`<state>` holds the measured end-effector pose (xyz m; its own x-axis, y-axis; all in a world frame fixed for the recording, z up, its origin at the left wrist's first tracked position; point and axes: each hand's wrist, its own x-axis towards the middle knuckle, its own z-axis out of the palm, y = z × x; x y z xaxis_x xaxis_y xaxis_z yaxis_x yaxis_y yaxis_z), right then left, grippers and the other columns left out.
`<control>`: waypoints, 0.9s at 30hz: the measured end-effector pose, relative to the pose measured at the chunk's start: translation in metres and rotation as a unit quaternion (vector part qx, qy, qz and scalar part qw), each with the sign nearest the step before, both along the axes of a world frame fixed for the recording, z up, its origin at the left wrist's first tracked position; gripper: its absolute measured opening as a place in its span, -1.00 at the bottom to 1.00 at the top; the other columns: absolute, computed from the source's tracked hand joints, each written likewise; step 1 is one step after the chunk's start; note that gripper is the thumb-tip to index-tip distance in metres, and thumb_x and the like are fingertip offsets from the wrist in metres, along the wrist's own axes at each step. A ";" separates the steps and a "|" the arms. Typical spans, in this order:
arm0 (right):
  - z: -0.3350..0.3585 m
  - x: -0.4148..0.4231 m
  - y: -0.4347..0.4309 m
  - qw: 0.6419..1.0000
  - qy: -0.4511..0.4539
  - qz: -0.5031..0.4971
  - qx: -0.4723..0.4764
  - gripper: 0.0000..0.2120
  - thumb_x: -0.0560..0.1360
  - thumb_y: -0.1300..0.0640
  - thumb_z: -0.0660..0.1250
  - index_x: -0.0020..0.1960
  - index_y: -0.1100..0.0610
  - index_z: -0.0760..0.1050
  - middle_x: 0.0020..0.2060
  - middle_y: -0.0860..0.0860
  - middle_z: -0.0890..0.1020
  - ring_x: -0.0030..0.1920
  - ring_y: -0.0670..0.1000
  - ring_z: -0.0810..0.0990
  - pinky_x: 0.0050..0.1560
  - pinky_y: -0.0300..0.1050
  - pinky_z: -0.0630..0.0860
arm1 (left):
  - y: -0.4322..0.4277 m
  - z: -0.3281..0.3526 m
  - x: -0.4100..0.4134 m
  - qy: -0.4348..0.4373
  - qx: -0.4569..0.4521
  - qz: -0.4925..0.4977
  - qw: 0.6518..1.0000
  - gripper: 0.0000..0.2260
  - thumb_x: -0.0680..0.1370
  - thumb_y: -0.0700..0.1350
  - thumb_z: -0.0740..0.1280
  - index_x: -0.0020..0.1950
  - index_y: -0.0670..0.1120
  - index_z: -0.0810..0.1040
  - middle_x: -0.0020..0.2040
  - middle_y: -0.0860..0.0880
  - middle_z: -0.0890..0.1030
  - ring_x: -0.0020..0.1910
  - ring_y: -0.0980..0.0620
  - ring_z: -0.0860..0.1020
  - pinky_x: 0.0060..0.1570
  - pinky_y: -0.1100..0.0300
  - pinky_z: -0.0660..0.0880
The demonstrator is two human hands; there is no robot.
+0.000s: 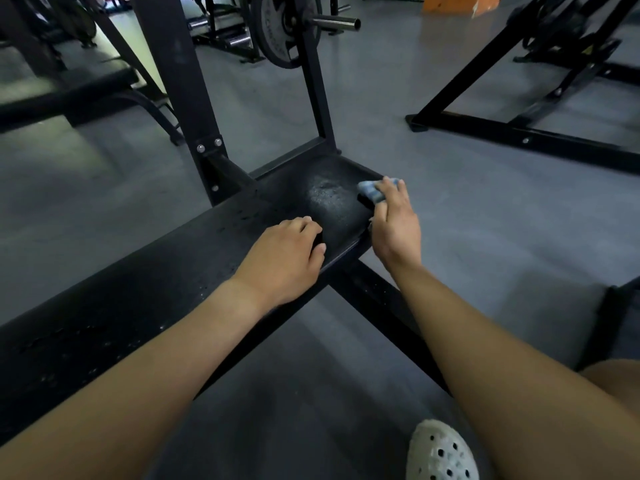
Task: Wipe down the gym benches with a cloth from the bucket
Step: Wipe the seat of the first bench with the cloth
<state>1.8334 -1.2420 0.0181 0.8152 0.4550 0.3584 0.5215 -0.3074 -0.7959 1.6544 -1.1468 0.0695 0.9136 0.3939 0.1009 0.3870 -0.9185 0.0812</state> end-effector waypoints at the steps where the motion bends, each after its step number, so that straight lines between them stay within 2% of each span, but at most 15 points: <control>1: 0.004 -0.005 0.004 0.999 0.031 -0.018 0.015 -0.61 0.48 0.09 -0.05 0.18 -0.06 0.44 0.27 -0.07 0.43 0.15 0.11 0.55 0.00 0.11 0.56 | 0.000 0.000 0.000 0.002 0.001 -0.001 1.000 -0.59 0.73 0.06 0.13 0.51 -0.10 0.43 0.53 -0.09 0.42 0.47 -0.05 0.42 0.45 0.08 0.33; 4: -0.001 -0.035 0.010 0.993 0.107 -0.045 0.031 -0.52 0.46 0.12 -0.04 0.34 -0.09 0.30 0.51 -0.01 0.26 0.34 0.24 0.48 -0.06 -0.05 0.48 | -0.001 0.002 -0.001 0.005 0.001 -0.004 1.000 -0.58 0.71 0.09 0.15 0.49 -0.10 0.45 0.51 -0.11 0.45 0.46 -0.06 0.44 0.47 0.06 0.32; 5: -0.006 -0.047 0.009 0.994 0.098 -0.035 0.036 -0.52 0.47 0.12 -0.03 0.37 -0.09 0.25 0.53 0.01 0.23 0.37 0.27 0.45 -0.11 -0.11 0.47 | -0.001 0.002 0.000 0.005 0.001 -0.005 1.000 -0.58 0.71 0.09 0.15 0.47 -0.11 0.46 0.49 -0.11 0.47 0.44 -0.06 0.45 0.46 0.05 0.33; 7: -0.015 -0.060 0.002 0.997 0.069 -0.006 0.042 -0.54 0.56 0.13 0.00 0.44 -0.04 0.24 0.55 0.03 0.20 0.38 0.32 0.43 -0.18 -0.35 0.40 | -0.001 0.003 0.000 0.009 0.002 -0.005 1.000 -0.58 0.71 0.09 0.16 0.46 -0.12 0.47 0.46 -0.12 0.49 0.42 -0.07 0.47 0.44 0.04 0.34; 8: -0.018 -0.057 -0.001 0.998 0.061 0.005 0.036 -0.54 0.61 0.17 0.03 0.50 0.00 0.23 0.58 0.02 0.15 0.41 0.29 0.40 -0.21 -0.46 0.34 | -0.002 0.003 0.000 0.010 0.003 -0.004 1.000 -0.57 0.71 0.09 0.15 0.47 -0.12 0.46 0.48 -0.12 0.48 0.44 -0.08 0.46 0.45 0.03 0.33; 9: -0.017 -0.051 -0.004 0.998 0.059 0.012 0.019 -0.53 0.64 0.23 0.04 0.53 0.02 0.21 0.61 -0.01 0.10 0.46 0.25 0.37 -0.22 -0.47 0.33 | -0.002 0.002 -0.001 0.012 0.003 -0.004 1.000 -0.56 0.71 0.10 0.14 0.49 -0.12 0.45 0.50 -0.12 0.45 0.46 -0.08 0.43 0.48 0.03 0.32; 12: -0.009 -0.020 -0.001 0.997 0.062 -0.012 -0.044 -0.52 0.63 0.29 -0.02 0.51 0.04 0.25 0.64 -0.02 0.01 0.54 0.16 0.27 -0.01 -0.14 0.39 | -0.003 0.001 -0.002 0.017 -0.003 -0.004 1.000 -0.54 0.71 0.11 0.13 0.53 -0.11 0.40 0.56 -0.14 0.38 0.54 -0.06 0.35 0.53 0.04 0.25; 15: 0.001 -0.009 0.004 0.996 0.053 -0.018 -0.075 -0.50 0.59 0.34 -0.03 0.51 0.12 0.23 0.64 0.08 -0.01 0.62 0.11 0.04 0.26 0.08 0.45 | -0.005 0.000 -0.004 0.025 -0.003 -0.002 1.000 -0.54 0.71 0.10 0.11 0.54 -0.11 0.38 0.59 -0.14 0.34 0.57 -0.06 0.30 0.56 0.03 0.18; 16: 0.001 -0.011 0.005 0.995 0.053 -0.021 -0.083 -0.49 0.59 0.35 -0.02 0.52 0.13 0.20 0.65 0.07 -0.02 0.63 0.10 0.01 0.29 0.08 0.45 | -0.006 0.000 -0.003 0.026 -0.002 -0.001 1.000 -0.54 0.71 0.10 0.11 0.54 -0.11 0.37 0.59 -0.14 0.33 0.57 -0.06 0.29 0.57 0.03 0.16; 19: -0.005 -0.034 0.002 0.997 0.049 -0.029 -0.060 -0.43 0.56 0.37 0.04 0.55 0.10 0.16 0.64 0.00 0.00 0.58 0.16 0.19 0.10 0.00 0.49 | -0.005 -0.001 -0.001 0.026 -0.001 0.000 1.000 -0.54 0.70 0.09 0.11 0.52 -0.13 0.39 0.58 -0.16 0.35 0.56 -0.07 0.30 0.59 0.00 0.17; 20: -0.009 -0.046 -0.001 0.998 0.029 -0.018 -0.047 -0.43 0.56 0.37 0.06 0.54 0.10 0.16 0.64 0.02 0.02 0.58 0.19 0.19 0.09 -0.01 0.50 | -0.005 -0.001 0.000 0.026 0.002 0.000 1.000 -0.54 0.70 0.09 0.11 0.51 -0.13 0.40 0.57 -0.16 0.36 0.56 -0.07 0.31 0.58 -0.01 0.18; 21: -0.014 -0.057 -0.005 0.999 0.005 0.000 -0.047 -0.43 0.56 0.37 0.09 0.55 0.12 0.15 0.63 0.05 0.02 0.60 0.19 0.12 0.15 -0.01 0.52 | -0.005 -0.001 0.001 0.027 0.003 0.000 1.000 -0.54 0.70 0.09 0.11 0.50 -0.13 0.40 0.56 -0.16 0.37 0.55 -0.07 0.32 0.58 -0.02 0.18; 24: -0.024 -0.075 -0.018 0.992 -0.070 0.036 -0.098 -0.39 0.59 0.34 0.16 0.59 0.17 0.08 0.64 0.08 0.03 0.63 0.18 -0.09 0.32 -0.15 0.32 | -0.007 0.000 0.000 0.040 0.007 0.001 0.999 -0.53 0.71 0.10 0.08 0.53 -0.12 0.36 0.59 -0.15 0.32 0.59 -0.05 0.26 0.60 -0.08 0.11; 26: -0.020 -0.068 -0.023 0.982 -0.131 0.064 -0.123 -0.41 0.55 0.33 0.18 0.56 0.17 0.17 0.60 0.09 0.15 0.63 0.18 -0.02 0.30 -0.18 0.34 | -0.009 0.000 -0.004 0.060 0.010 0.003 0.998 -0.51 0.73 0.12 0.03 0.58 -0.09 0.29 0.64 -0.14 0.23 0.63 -0.05 0.16 0.62 -0.15 0.00; 27: -0.016 -0.058 -0.023 0.975 -0.159 0.079 -0.133 -0.44 0.52 0.34 0.18 0.51 0.14 0.25 0.55 0.08 0.24 0.60 0.18 0.09 0.26 -0.16 0.43 | -0.009 0.001 -0.006 0.065 0.009 0.002 0.998 -0.50 0.73 0.13 0.02 0.60 -0.08 0.26 0.65 -0.13 0.20 0.64 -0.05 0.12 0.62 -0.17 -0.04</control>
<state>1.7757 -1.2654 0.0020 0.5942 0.6775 0.4335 0.7867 -0.3773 -0.4887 1.6479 -1.1554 0.0702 0.9179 0.3966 -0.0107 0.3967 -0.9178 0.0144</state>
